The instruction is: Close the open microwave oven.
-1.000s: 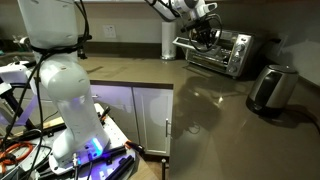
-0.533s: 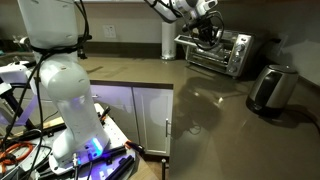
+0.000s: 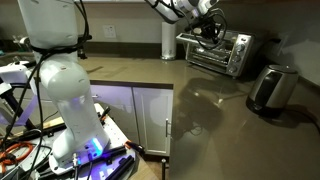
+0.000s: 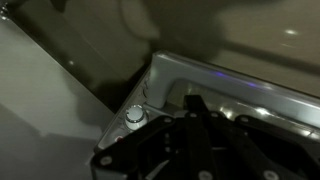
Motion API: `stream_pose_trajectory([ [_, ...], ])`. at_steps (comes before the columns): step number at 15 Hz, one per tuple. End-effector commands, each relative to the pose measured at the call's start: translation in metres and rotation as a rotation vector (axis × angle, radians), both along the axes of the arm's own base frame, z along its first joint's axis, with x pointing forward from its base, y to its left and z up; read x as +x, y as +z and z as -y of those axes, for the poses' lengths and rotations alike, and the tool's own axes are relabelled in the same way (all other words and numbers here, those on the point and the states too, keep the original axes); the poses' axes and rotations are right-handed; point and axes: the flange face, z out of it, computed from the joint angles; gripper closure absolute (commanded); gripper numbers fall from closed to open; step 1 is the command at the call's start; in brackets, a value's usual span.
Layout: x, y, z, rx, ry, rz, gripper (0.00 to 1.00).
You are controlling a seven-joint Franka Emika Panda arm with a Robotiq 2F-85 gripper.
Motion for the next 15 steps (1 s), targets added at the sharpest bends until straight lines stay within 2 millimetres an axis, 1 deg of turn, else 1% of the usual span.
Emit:
stream_pose_trajectory([
  [1,0.007,0.013,0.002,-0.041,0.004,0.07,1.0],
  [5,0.002,0.028,-0.004,-0.065,0.011,0.102,1.0],
  [11,-0.005,0.031,-0.015,-0.025,0.003,0.067,1.0],
  [15,-0.012,0.033,-0.021,0.033,-0.043,-0.02,1.0],
])
